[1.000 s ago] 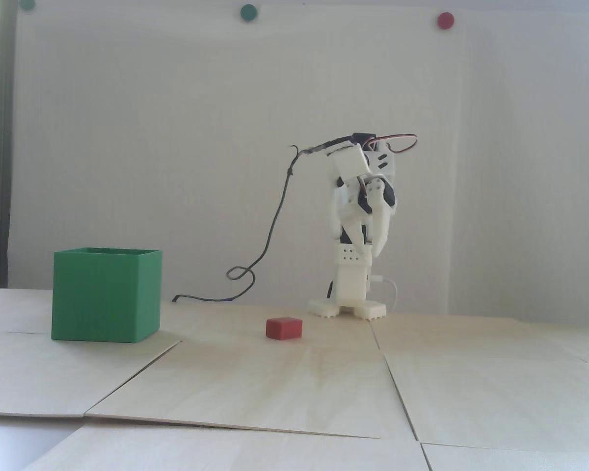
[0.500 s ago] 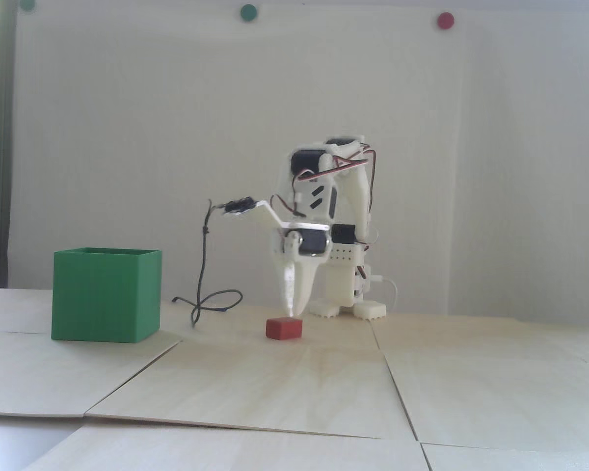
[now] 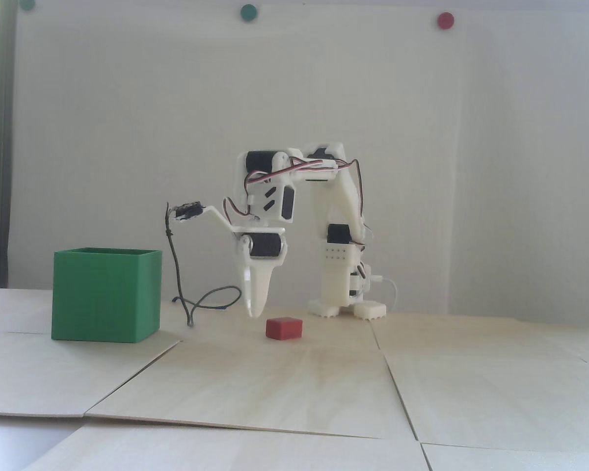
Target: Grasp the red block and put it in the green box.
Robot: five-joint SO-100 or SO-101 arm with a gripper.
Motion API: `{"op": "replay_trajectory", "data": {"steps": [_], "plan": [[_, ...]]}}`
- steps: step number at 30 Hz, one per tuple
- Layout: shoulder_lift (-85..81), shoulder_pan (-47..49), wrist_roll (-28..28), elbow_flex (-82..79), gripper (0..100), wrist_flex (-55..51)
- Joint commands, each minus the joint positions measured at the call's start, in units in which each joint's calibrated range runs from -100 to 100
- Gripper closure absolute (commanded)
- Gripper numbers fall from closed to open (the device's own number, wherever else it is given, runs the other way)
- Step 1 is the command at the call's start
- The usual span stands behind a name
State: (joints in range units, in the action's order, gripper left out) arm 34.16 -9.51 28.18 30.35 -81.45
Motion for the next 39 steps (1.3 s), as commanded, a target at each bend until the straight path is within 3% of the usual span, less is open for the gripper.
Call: {"op": "replay_trajectory", "data": {"steps": [1, 7, 14, 27, 33, 39], "plan": [[-1.67, 1.59, 2.79, 11.98, 98, -12.99], [-1.51, 0.79, 5.66, 18.72, 98, -18.05], [-1.04, -0.98, 5.66, 8.07, 98, -17.88], [3.85, -3.47, 6.13, 4.7, 97, -17.71], [4.64, -3.31, 6.28, 4.7, 84, -17.79], [4.49, -2.99, 9.25, 4.79, 89, -17.96]]}}
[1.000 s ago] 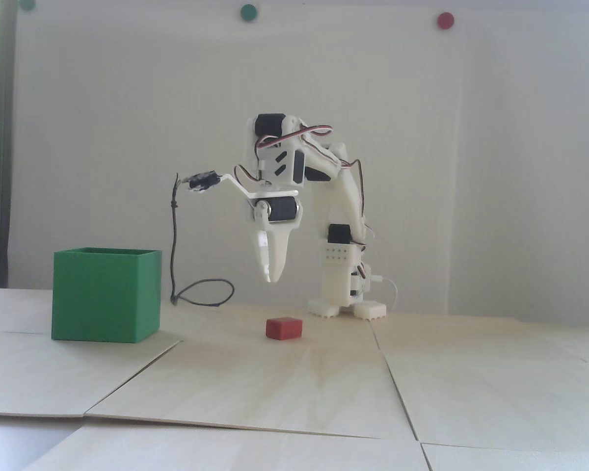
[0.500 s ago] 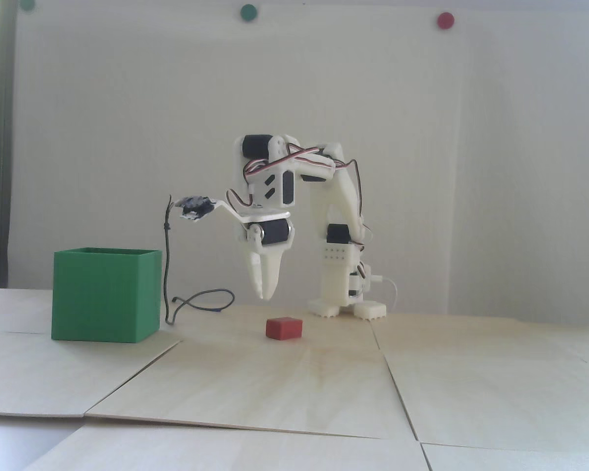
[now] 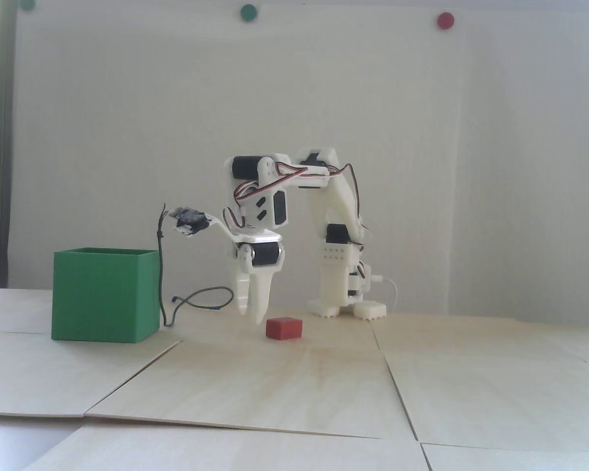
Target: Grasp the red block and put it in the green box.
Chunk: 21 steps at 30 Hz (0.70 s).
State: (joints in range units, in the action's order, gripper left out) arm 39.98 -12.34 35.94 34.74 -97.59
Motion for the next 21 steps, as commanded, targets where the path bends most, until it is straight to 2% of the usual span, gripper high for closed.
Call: {"op": "replay_trajectory", "data": {"steps": [1, 8, 21], "plan": [[-1.33, -0.08, 1.49, 0.49, 90, -1.82], [-0.93, 1.2, 1.65, 7.5, 95, -1.65], [-1.33, -1.61, 1.96, 11.85, 95, -1.82]]}}
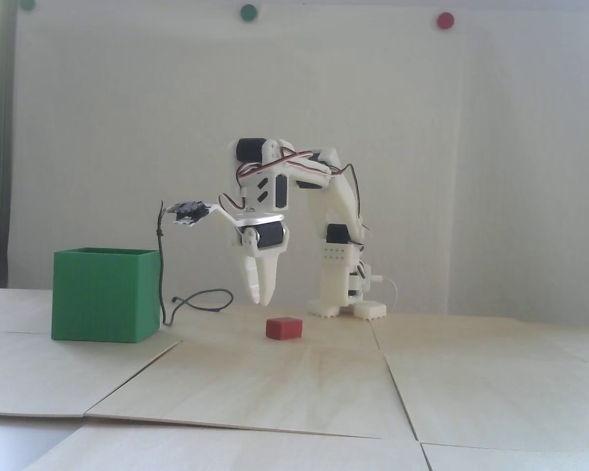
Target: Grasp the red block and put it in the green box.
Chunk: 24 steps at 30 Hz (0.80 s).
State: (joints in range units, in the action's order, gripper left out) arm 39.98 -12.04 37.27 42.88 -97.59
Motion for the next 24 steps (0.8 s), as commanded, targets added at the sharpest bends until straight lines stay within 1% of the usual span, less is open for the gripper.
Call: {"op": "replay_trajectory", "data": {"steps": [1, 15, 19, 24], "plan": [[-1.33, -2.24, 0.83, 3.7, 95, -1.82], [-2.43, -4.01, 0.83, 2.73, 95, -1.57], [-9.3, -3.52, 0.89, -7.21, 95, 3.74], [-18.77, -1.67, 0.89, -26.38, 95, 15.46]]}}
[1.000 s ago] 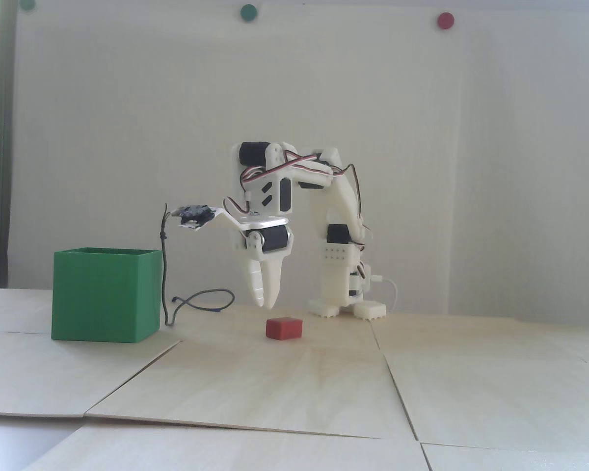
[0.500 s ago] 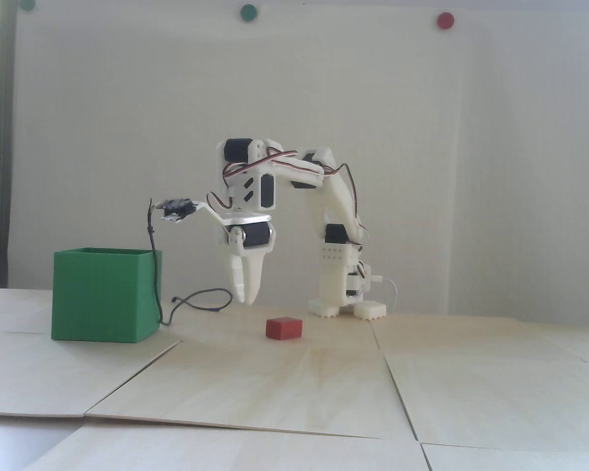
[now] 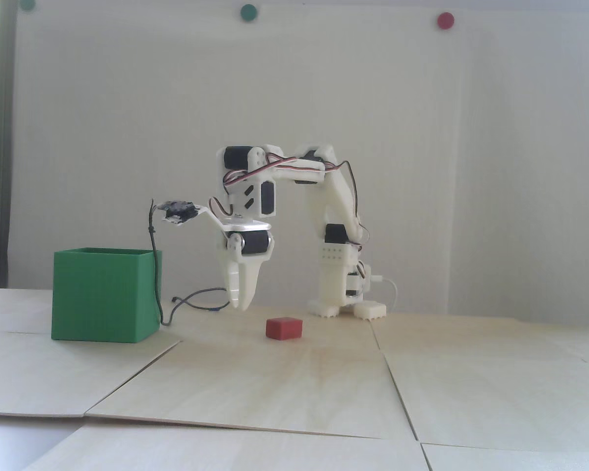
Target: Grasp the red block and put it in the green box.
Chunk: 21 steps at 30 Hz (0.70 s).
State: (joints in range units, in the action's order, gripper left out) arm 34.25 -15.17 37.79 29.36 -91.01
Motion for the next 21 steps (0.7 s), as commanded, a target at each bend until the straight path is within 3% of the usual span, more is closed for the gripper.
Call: {"op": "replay_trajectory", "data": {"steps": [1, 7, 21], "plan": [[-13.84, 1.46, 0.37, -14.99, 95, 10.32], [-15.73, 1.46, 0.37, -22.89, 95, 18.0], [-21.65, 8.78, 2.51, -23.51, 95, 11.17]]}}
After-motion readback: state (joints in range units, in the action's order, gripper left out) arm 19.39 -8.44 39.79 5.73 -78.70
